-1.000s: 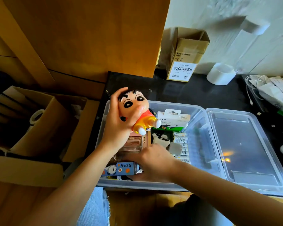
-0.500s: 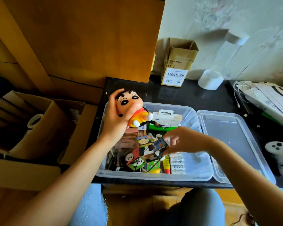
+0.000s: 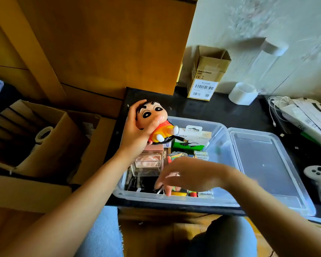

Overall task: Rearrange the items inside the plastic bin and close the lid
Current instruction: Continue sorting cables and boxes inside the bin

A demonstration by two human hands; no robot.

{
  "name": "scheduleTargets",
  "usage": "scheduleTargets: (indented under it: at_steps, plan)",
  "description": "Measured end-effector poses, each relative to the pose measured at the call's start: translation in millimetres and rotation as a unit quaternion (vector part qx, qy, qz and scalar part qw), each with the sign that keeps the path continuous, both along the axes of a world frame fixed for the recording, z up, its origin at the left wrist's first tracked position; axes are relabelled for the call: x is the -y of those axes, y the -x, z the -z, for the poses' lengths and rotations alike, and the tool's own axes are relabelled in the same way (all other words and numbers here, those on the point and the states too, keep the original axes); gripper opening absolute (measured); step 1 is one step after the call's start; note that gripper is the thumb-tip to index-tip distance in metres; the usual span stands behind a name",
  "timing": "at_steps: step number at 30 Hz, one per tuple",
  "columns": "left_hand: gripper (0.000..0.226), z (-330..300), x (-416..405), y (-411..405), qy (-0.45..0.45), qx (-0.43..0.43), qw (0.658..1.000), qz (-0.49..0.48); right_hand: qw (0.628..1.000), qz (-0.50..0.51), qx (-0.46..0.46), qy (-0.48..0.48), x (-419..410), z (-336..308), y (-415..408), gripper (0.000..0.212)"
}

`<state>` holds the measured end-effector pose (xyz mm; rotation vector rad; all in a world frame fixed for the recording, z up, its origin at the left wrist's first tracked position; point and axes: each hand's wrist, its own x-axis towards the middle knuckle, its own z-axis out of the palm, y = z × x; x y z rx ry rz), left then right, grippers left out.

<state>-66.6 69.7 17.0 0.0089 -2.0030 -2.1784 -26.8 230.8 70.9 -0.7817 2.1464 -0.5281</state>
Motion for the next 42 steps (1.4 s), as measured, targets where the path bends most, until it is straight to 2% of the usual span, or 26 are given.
scheduleTargets:
  at_steps: [4, 8, 10, 13, 15, 18, 22, 26, 29, 30, 32, 34, 35, 39, 42]
  plan:
    - [0.056, -8.5, 8.9, -6.0, -0.010, -0.008, 0.999, -0.033, 0.991, -0.008, -0.126, -0.040, 15.4, 17.5, 11.2, 0.028]
    - [0.047, -18.8, 22.5, -8.3, -0.050, 0.004, 0.997, -0.067, 0.958, 0.117, -0.234, -0.115, 1.4, 25.0, 32.1, 0.061]
    - [0.037, -20.1, 27.9, -9.9, -0.053, 0.016, 0.997, -0.059, 0.949, 0.152, -0.243, -0.128, -4.1, 27.0, 39.1, 0.068]
    - [0.038, -17.5, 28.8, -14.9, -0.052, 0.032, 0.997, -0.052, 0.951, 0.189, -0.224, -0.097, -5.6, 28.1, 45.0, 0.066]
    - [0.044, -14.8, 26.5, -19.5, -0.051, 0.035, 0.996, -0.066, 0.940, 0.229, -0.249, -0.054, -3.6, 28.7, 46.4, 0.059]
    - [0.046, -14.0, 24.7, -25.4, -0.051, 0.044, 0.995, -0.076, 0.920, 0.248, -0.302, 0.034, 6.2, 32.8, 42.8, 0.069]
    - [0.047, -17.4, 17.8, -35.4, -0.039, 0.059, 0.996, -0.058, 0.917, 0.200, -0.346, 0.012, 18.9, 37.0, 39.4, 0.045]
    - [0.049, -23.3, 6.8, -45.4, -0.025, 0.048, 0.996, -0.074, 0.907, 0.233, -0.352, 0.003, 11.1, 30.1, 42.1, 0.022]
    - [0.051, -28.2, 5.1, -47.6, -0.043, 0.037, 0.995, -0.082, 0.880, 0.292, -0.374, -0.018, -11.6, 26.4, 41.0, 0.018]
    - [0.053, -29.1, 5.0, -48.4, -0.044, 0.027, 0.996, -0.079, 0.878, 0.303, -0.370, -0.030, -20.9, 27.2, 40.1, 0.016]
    - [0.060, -29.4, 2.0, -51.3, -0.034, 0.007, 0.998, -0.045, 0.896, 0.305, -0.319, -0.047, -37.5, 30.0, 36.9, 0.016]
    - [0.066, -27.1, -3.5, -54.5, 0.019, -0.013, 1.000, 0.010, 0.922, 0.314, -0.225, -0.029, -49.8, 34.2, 32.8, 0.036]
    - [0.068, -24.9, -7.4, -55.8, 0.059, -0.030, 0.997, 0.037, 0.923, 0.332, -0.193, -0.011, -54.7, 36.1, 30.3, 0.041]
    - [0.076, -11.6, -24.4, -55.8, 0.189, -0.068, 0.974, 0.105, 0.873, 0.426, -0.238, 0.029, -68.4, 36.5, 26.2, 0.025]
    - [0.074, -7.8, -38.4, -53.4, 0.309, -0.110, 0.941, 0.088, 0.881, 0.451, -0.095, 0.105, -67.2, 31.6, 21.7, 0.031]
